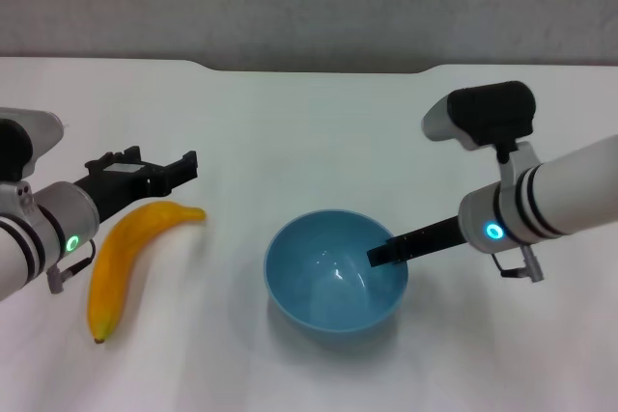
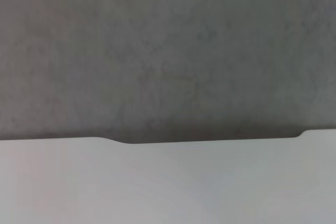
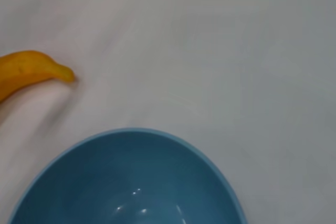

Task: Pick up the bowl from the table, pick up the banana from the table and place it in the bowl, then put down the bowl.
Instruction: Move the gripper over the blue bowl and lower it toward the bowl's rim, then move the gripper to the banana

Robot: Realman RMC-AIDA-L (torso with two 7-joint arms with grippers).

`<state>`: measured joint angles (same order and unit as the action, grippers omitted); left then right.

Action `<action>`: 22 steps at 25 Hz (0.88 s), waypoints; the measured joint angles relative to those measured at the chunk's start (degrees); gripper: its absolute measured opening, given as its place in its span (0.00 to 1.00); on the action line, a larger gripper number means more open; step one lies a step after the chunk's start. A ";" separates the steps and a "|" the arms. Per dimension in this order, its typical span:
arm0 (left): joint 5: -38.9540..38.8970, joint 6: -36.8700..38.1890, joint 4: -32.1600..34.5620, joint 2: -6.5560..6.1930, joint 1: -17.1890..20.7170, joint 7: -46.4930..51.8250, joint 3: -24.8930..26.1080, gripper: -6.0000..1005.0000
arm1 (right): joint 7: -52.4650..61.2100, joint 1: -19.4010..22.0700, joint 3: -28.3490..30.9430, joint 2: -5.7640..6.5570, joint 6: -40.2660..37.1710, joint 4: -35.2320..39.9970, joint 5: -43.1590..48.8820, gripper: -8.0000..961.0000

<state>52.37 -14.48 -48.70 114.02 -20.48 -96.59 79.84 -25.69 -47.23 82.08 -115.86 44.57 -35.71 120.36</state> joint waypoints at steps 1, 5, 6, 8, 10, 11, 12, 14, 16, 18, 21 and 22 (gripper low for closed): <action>-0.01 -0.03 0.05 0.02 -0.04 0.00 0.28 0.90 | 0.06 0.08 -1.62 -0.03 -1.09 0.04 -0.95 0.63; 0.12 -0.37 0.11 0.14 0.03 0.01 1.20 0.90 | 0.00 0.08 -6.04 0.03 -4.35 0.23 -4.15 0.46; 0.09 -0.37 0.12 0.15 0.05 0.01 1.21 0.90 | -0.07 0.08 -6.38 0.03 -4.80 0.24 -4.35 0.42; 0.05 -0.38 0.13 0.15 0.07 0.01 1.31 0.90 | -0.07 0.16 -6.73 0.03 -5.50 0.32 -4.37 0.36; 0.05 -0.40 0.15 0.15 0.12 0.01 1.45 0.90 | -0.08 0.24 -7.01 0.03 -6.03 0.59 -4.37 0.31; 0.05 -0.40 0.15 0.15 0.16 0.01 1.46 0.90 | -0.08 0.24 -7.07 0.02 -6.21 0.73 -4.37 0.29; 0.05 -0.40 0.15 0.15 0.16 0.01 1.46 0.90 | -0.07 0.24 -7.08 0.02 -6.34 0.79 -4.37 0.27; 0.05 -0.42 0.23 0.15 0.29 0.01 1.51 0.90 | 0.00 0.24 -7.10 0.02 -6.58 0.82 -4.37 0.23; 0.06 -0.42 0.34 0.15 0.35 0.01 1.53 0.90 | 0.11 0.33 -7.11 0.02 -7.07 0.82 -4.37 0.19; 0.07 -0.43 0.57 0.15 0.35 0.01 1.54 0.90 | 0.15 0.67 -7.05 0.02 -7.73 0.77 -4.36 0.14; 0.11 -0.44 0.93 0.15 0.35 0.00 1.54 0.90 | 0.14 1.88 -6.69 0.02 -8.56 -0.10 -4.37 0.08; 0.14 -0.46 0.94 0.13 0.36 0.06 1.54 0.90 | 0.13 2.80 -6.59 0.03 -8.85 -0.76 -4.39 0.06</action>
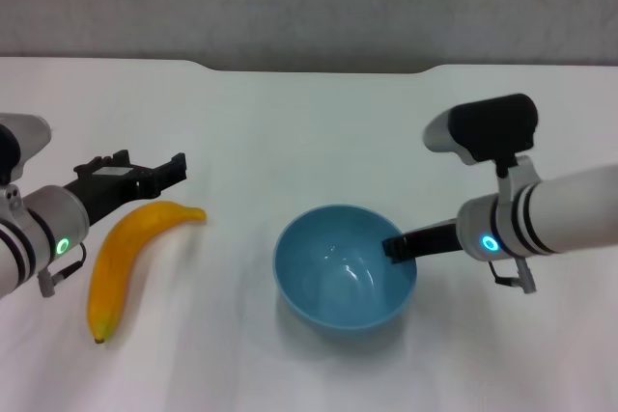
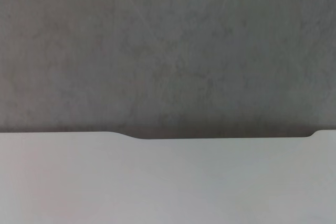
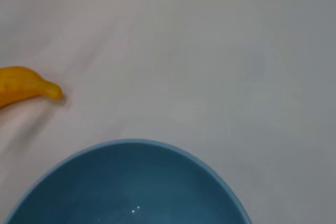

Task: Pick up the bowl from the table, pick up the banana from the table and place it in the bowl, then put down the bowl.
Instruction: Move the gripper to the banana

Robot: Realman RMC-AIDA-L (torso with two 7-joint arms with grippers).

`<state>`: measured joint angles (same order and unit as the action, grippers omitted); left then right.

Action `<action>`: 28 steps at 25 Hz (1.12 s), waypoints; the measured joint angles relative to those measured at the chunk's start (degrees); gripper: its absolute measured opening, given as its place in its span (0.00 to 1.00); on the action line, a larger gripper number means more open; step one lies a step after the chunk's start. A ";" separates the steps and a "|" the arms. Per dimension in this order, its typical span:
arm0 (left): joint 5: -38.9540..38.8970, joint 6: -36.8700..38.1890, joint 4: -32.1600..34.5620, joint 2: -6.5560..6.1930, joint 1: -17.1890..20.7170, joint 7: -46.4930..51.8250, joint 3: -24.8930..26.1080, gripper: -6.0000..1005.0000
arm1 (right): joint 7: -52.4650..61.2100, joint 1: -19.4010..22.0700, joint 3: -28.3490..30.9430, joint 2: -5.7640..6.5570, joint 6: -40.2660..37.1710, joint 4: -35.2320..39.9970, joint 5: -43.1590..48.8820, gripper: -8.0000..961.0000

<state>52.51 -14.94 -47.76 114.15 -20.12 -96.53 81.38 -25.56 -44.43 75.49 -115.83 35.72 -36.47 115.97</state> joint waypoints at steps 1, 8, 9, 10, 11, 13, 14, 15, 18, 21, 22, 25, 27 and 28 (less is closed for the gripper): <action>0.01 -0.01 -0.09 -0.05 0.01 0.09 -0.10 0.90 | -0.05 0.81 0.07 0.03 -0.25 -0.52 -0.02 0.04; 1.40 0.04 -2.50 -3.01 -0.60 7.09 -2.98 0.90 | -0.26 4.11 0.86 0.37 -1.30 -1.62 -0.12 0.04; 2.72 0.03 -2.64 -4.06 -0.99 10.42 -3.86 0.90 | -0.29 4.28 0.88 0.37 -1.30 -1.77 -0.11 0.04; 4.43 -0.07 -2.82 -4.96 -1.40 14.00 -4.65 0.90 | -0.31 4.53 0.92 0.38 -1.30 -2.06 -0.11 0.04; 6.79 -0.20 -2.83 -5.88 -1.97 18.11 -5.23 0.90 | -0.32 4.90 1.03 0.40 -1.30 -2.39 -0.11 0.04; 11.91 -0.84 -2.78 -7.13 -2.96 25.57 -5.70 0.90 | -0.34 5.50 1.61 0.46 -1.12 -3.05 0.06 0.04; 15.16 -1.29 -2.63 -7.51 -3.40 29.09 -5.54 0.90 | -0.39 5.72 1.98 0.50 -0.97 -3.30 0.20 0.04; 18.44 -1.77 -2.47 -7.81 -3.84 32.35 -5.10 0.90 | -0.42 5.87 2.23 0.52 -0.88 -3.51 0.32 0.04; 28.98 -3.81 -2.13 -8.28 -4.96 41.51 -2.71 0.90 | -0.54 6.41 2.76 0.56 -0.70 -4.31 0.47 0.04; 41.82 -8.22 -1.87 -8.34 -6.29 51.83 2.02 0.90 | -1.08 6.94 3.74 0.59 -0.26 -5.03 0.60 0.04; 46.65 -10.28 -1.84 -8.29 -6.84 55.62 4.06 0.90 | -1.39 7.01 4.15 0.60 -0.09 -5.08 0.61 0.04; 59.95 -15.74 -2.18 -7.95 -8.57 64.44 9.38 0.90 | -1.85 7.06 4.91 0.61 0.39 -5.12 0.61 0.04; 69.31 -19.70 -2.95 -7.50 -9.73 68.85 12.40 0.90 | -1.94 7.08 5.17 0.61 0.54 -5.17 0.61 0.04; 72.60 -21.36 -3.54 -7.23 -10.11 70.28 13.55 0.90 | -1.96 7.08 5.25 0.62 0.58 -5.22 0.61 0.04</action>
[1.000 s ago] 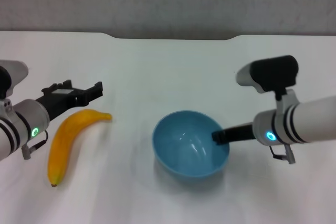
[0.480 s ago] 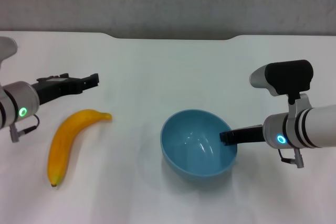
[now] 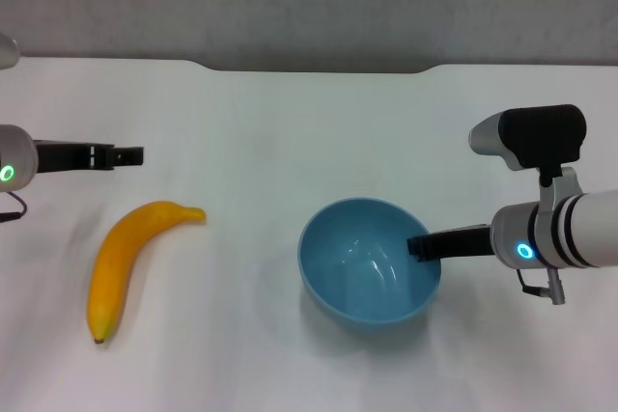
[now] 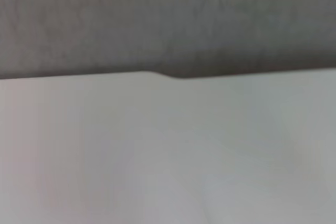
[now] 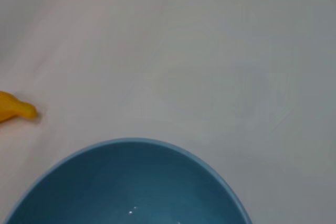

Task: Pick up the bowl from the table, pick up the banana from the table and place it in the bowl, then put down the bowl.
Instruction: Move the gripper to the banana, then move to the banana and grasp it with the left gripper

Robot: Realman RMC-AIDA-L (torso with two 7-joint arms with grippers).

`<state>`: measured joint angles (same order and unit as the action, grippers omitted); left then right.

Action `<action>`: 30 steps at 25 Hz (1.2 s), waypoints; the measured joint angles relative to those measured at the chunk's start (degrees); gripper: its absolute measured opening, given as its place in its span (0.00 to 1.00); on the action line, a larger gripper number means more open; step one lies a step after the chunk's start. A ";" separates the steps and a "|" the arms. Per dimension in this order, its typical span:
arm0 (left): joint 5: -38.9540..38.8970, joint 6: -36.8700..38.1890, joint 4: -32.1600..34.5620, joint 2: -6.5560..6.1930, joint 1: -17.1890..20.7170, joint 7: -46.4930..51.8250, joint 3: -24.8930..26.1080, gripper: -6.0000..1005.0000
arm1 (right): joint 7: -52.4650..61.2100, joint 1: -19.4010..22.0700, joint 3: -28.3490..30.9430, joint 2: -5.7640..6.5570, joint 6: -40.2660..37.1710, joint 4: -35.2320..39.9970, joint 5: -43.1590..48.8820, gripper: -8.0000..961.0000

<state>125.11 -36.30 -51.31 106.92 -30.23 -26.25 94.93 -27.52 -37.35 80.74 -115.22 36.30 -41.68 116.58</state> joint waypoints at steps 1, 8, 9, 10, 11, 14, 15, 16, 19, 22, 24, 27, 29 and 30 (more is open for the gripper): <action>5.00 -2.55 -1.36 0.57 -0.28 1.47 1.38 0.90 | -0.02 0.01 0.06 0.01 0.03 -0.11 0.00 0.04; 13.40 -10.63 -6.01 1.57 -0.83 4.73 1.87 0.89 | -0.07 0.20 0.36 0.26 0.56 -0.81 0.21 0.04; 14.40 -11.95 -6.86 1.79 -0.94 5.23 1.87 0.89 | -0.07 0.20 0.66 0.30 0.88 -1.02 0.49 0.04; 15.25 -13.08 -7.47 1.95 -1.03 5.65 1.87 0.89 | -0.08 0.18 1.26 0.30 1.42 -1.39 1.07 0.04; 16.07 -14.12 -7.87 2.09 -1.19 6.06 1.88 0.89 | -0.08 0.18 2.03 0.25 1.97 -1.88 1.78 0.04; 18.06 -16.05 -7.69 2.34 -1.69 6.75 1.84 0.89 | -0.08 0.20 3.53 0.13 3.11 -2.98 3.08 0.04; 19.27 -16.56 -7.47 2.51 -1.83 7.17 1.77 0.89 | -0.08 0.20 3.75 0.13 3.22 -3.31 3.12 0.04; 20.31 -16.74 -7.44 2.72 -1.85 7.52 1.68 0.89 | -0.08 0.20 3.91 0.15 3.32 -3.48 3.13 0.04; 25.39 -16.99 -7.31 4.08 -1.84 8.97 1.59 0.89 | -0.08 0.22 4.78 0.19 3.70 -4.17 3.39 0.04; 30.25 -17.07 -6.54 5.70 -1.88 9.95 1.99 0.89 | -0.08 0.32 5.67 0.17 4.08 -5.21 4.18 0.04; 31.98 -18.37 -4.79 6.27 -2.87 11.19 2.17 0.89 | -0.08 0.67 6.07 0.14 4.33 -5.81 4.55 0.04; 30.88 -21.81 -2.55 6.35 -5.11 12.07 3.39 0.88 | -0.06 1.32 6.87 0.19 4.47 -6.25 4.77 0.04; 30.00 -22.24 -2.48 6.34 -5.36 11.71 3.88 0.88 | -0.05 1.50 7.38 0.18 4.49 -6.29 5.08 0.04; 29.65 -22.12 -2.48 6.36 -5.34 11.51 3.98 0.88 | -0.05 1.53 7.54 0.17 4.49 -6.29 5.27 0.04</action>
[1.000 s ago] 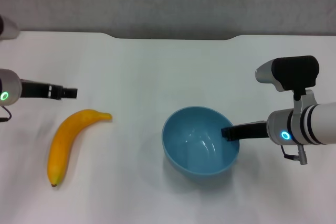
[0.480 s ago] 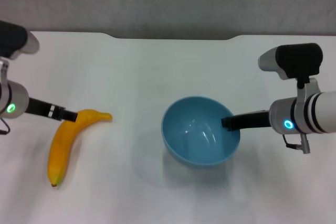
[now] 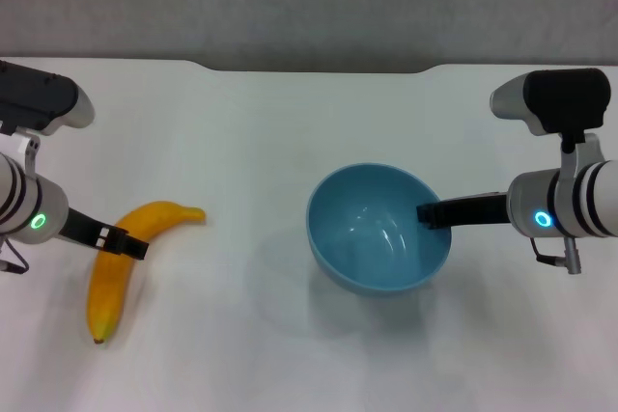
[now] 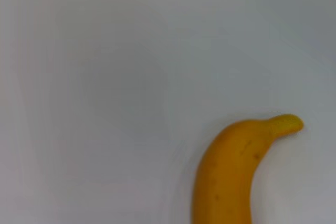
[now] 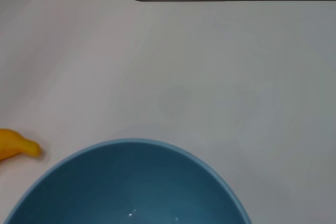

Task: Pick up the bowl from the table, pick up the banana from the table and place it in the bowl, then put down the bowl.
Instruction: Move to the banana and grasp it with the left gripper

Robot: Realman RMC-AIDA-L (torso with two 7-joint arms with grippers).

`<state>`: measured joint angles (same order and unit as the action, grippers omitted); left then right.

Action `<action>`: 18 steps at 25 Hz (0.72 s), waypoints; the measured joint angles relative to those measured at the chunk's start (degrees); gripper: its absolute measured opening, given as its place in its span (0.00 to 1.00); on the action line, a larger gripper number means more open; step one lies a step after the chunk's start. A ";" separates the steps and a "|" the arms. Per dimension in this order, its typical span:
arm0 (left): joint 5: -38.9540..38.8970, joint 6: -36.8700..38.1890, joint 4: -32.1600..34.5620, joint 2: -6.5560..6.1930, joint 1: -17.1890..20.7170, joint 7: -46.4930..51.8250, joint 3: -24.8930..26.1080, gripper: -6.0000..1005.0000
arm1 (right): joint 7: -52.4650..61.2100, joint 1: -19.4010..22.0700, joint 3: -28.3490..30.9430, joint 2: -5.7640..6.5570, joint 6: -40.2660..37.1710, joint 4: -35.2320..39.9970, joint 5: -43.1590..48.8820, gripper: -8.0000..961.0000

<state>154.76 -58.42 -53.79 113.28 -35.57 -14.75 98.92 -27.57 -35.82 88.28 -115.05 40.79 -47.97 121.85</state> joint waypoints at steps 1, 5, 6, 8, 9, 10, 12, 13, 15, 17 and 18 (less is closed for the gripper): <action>-0.13 0.40 0.02 0.08 0.05 -0.13 0.01 0.88 | 0.00 0.00 0.10 -0.02 0.00 -0.01 0.10 0.04; -0.24 2.49 0.92 1.27 0.28 -1.05 0.00 0.88 | 0.02 -0.01 0.12 -0.06 0.00 -0.41 0.14 0.04; -0.24 2.49 0.92 1.27 0.28 -1.05 0.00 0.88 | 0.02 0.00 0.13 -0.08 0.00 -0.51 0.14 0.04; -0.08 3.93 2.03 1.90 0.20 -1.37 -0.02 0.88 | 0.03 0.03 0.13 -0.11 0.00 -0.60 0.15 0.04; -0.08 4.67 2.51 2.09 0.13 -1.50 -0.03 0.88 | 0.04 0.03 0.11 -0.11 0.00 -0.68 0.15 0.04; -0.07 5.36 3.03 2.28 0.05 -1.59 -0.04 0.88 | 0.04 0.03 0.03 -0.11 0.00 -0.82 0.14 0.04; -0.07 6.36 3.74 2.57 -0.06 -1.66 -0.11 0.88 | 0.05 0.03 -0.07 -0.10 0.00 -0.96 0.15 0.04; -0.07 6.67 3.92 2.64 -0.12 -1.61 -0.23 0.87 | 0.05 0.03 -0.09 -0.10 -0.01 -1.01 0.14 0.04; -0.05 7.00 4.11 2.70 -0.15 -1.44 -0.40 0.87 | 0.06 0.03 -0.10 -0.09 -0.01 -1.08 0.14 0.04; -0.03 7.13 4.21 2.73 -0.15 -1.33 -0.47 0.87 | 0.06 0.02 -0.10 -0.09 -0.01 -1.12 0.14 0.04; -0.02 7.37 4.45 2.77 -0.16 -1.27 -0.48 0.87 | 0.06 0.02 -0.10 -0.08 -0.01 -1.14 0.15 0.04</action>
<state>154.74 -51.06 -49.34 116.05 -35.73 -16.02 98.44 -27.51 -35.80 88.19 -115.13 40.78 -49.11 121.99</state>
